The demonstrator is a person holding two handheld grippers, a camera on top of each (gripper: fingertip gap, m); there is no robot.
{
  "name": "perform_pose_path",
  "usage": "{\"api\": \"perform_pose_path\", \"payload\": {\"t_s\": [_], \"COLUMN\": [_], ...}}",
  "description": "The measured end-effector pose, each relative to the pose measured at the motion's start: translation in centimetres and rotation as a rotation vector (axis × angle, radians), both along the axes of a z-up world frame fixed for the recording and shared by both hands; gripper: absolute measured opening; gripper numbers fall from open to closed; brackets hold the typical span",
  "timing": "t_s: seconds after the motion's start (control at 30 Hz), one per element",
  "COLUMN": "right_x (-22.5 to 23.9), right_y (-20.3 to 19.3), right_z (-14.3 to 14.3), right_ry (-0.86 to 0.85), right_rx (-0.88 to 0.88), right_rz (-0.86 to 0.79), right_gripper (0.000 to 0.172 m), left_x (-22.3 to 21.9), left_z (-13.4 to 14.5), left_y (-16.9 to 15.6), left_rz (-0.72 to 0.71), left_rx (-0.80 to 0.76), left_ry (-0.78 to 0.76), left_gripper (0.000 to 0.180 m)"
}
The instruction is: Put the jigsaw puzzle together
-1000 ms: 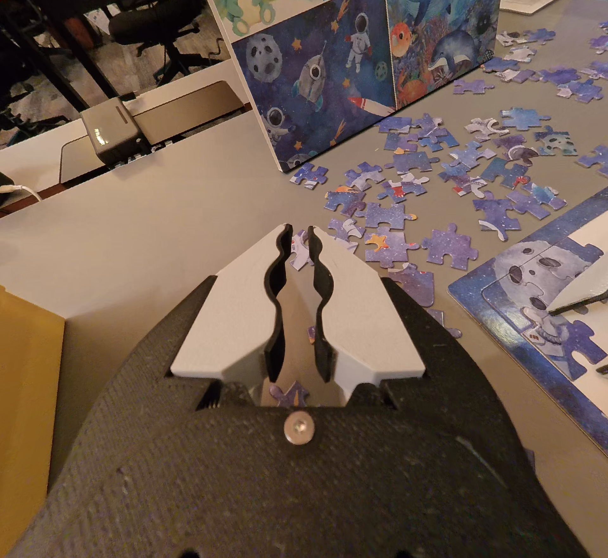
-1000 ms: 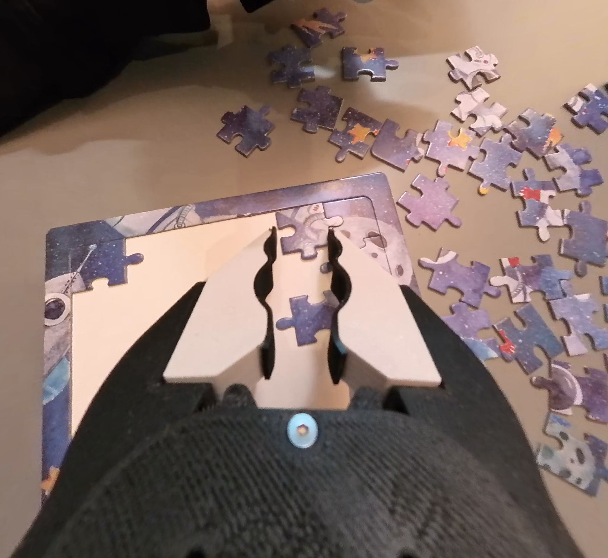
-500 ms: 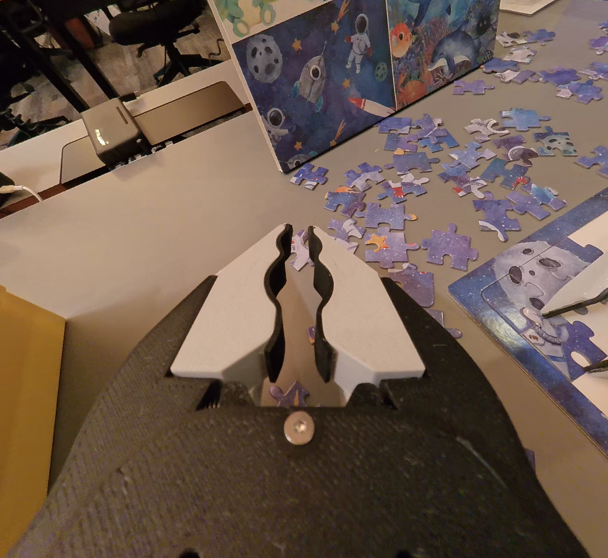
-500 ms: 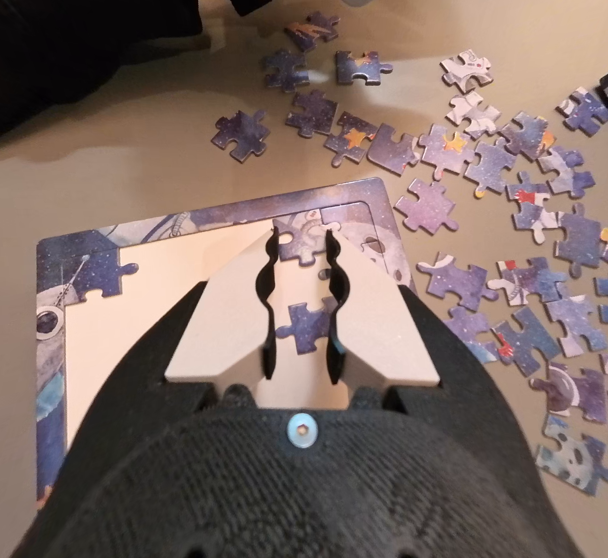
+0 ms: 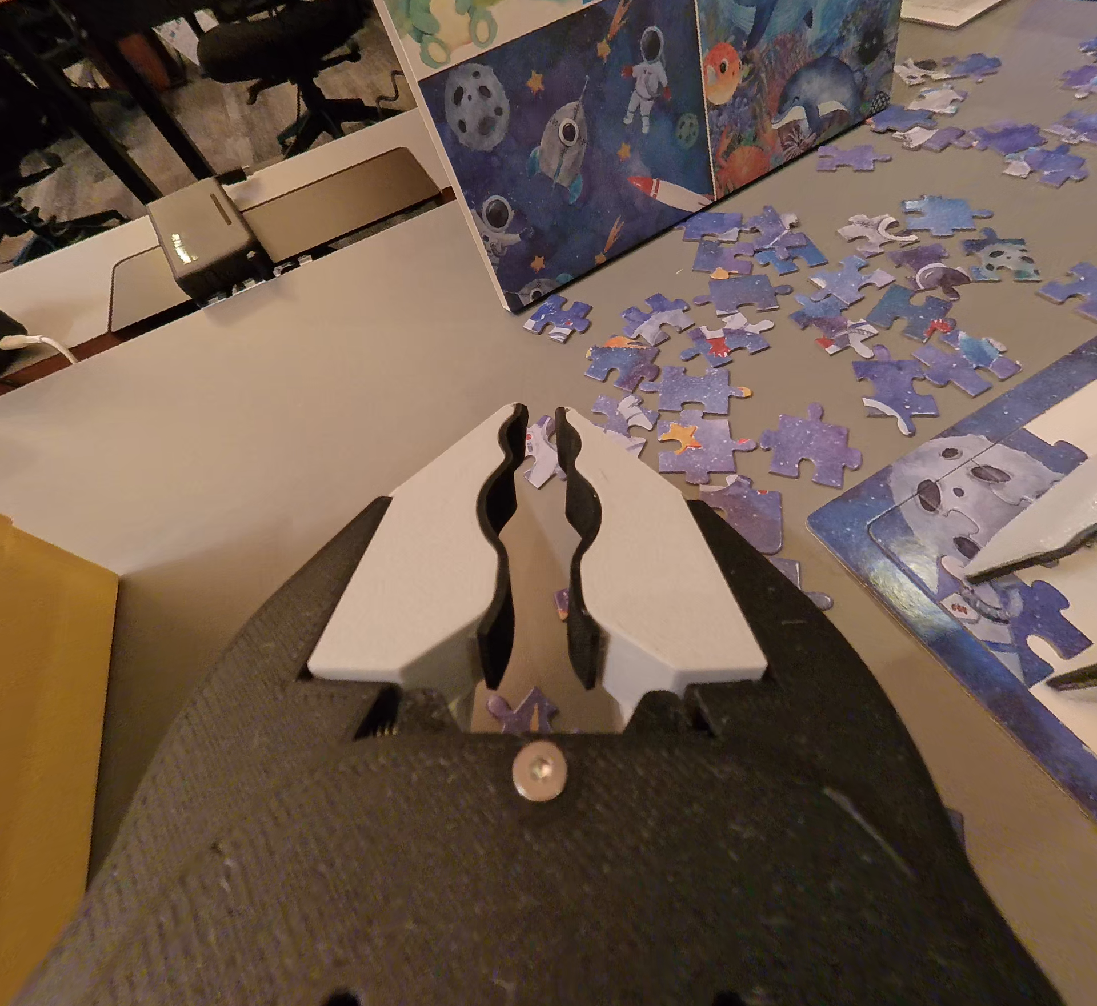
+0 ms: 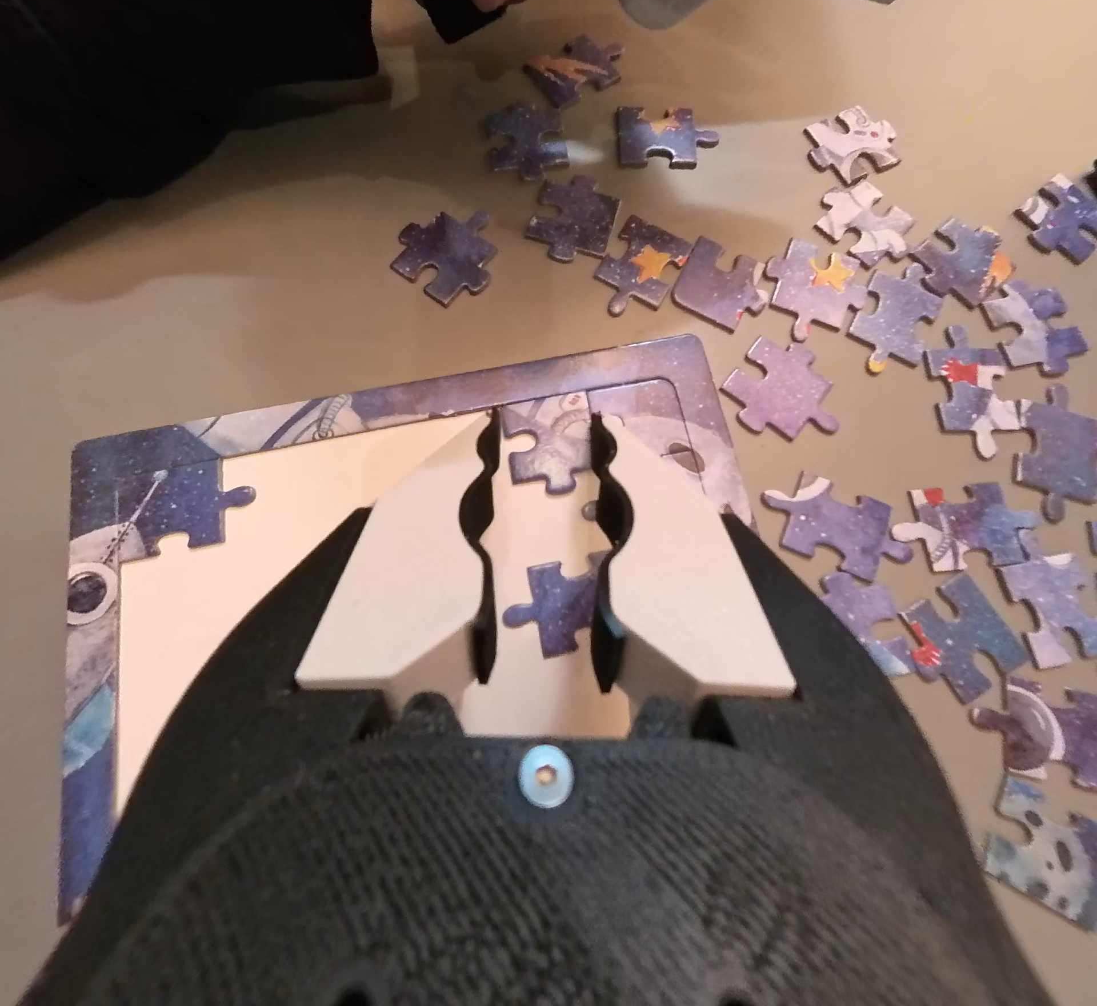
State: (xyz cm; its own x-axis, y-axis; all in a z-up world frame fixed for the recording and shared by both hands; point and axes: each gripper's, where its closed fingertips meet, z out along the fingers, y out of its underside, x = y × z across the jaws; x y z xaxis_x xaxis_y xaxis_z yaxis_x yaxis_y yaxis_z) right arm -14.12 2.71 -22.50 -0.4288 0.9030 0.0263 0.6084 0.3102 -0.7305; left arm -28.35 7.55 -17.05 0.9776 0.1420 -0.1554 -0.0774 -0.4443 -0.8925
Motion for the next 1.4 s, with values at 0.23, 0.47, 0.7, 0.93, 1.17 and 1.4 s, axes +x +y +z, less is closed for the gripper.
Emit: {"api": "perform_pose_path", "payload": {"t_s": [0.23, 0.47, 0.7, 0.93, 1.17, 1.4], "right_x": [-0.1, -0.3, 0.0, 0.2, 0.2, -0.1], "right_y": [0.1, 0.1, 0.0, -0.3, -0.4, -0.1], "right_z": [0.1, -0.1, -0.1, -0.1, -0.1, 1.3], "right_ry": [0.000, 0.001, 0.012, 0.009, 0.008, 0.056], "right_rx": [-0.027, -0.031, 0.036, 0.013, 0.012, -0.054], "right_rz": [-0.009, -0.016, 0.017, 0.030, 0.021, -0.004], "right_gripper": [0.034, 0.041, 0.039, 0.038, 0.041, 0.045], "left_x": [0.0, 0.0, 0.0, 0.0, 0.0, 0.0], "left_z": [0.0, 0.0, 0.2, 0.2, 0.1, 0.2], "left_y": [0.0, 0.0, 0.0, 0.0, 0.0, 0.0], "left_rz": [0.000, 0.000, 0.001, 0.001, 0.003, 0.002], "left_rx": [0.000, 0.002, 0.008, 0.009, 0.006, 0.010], "left_ry": [0.000, 0.000, -0.002, -0.002, -0.002, -0.002], "left_gripper": [0.008, 0.008, 0.008, 0.008, 0.008, 0.008]}}
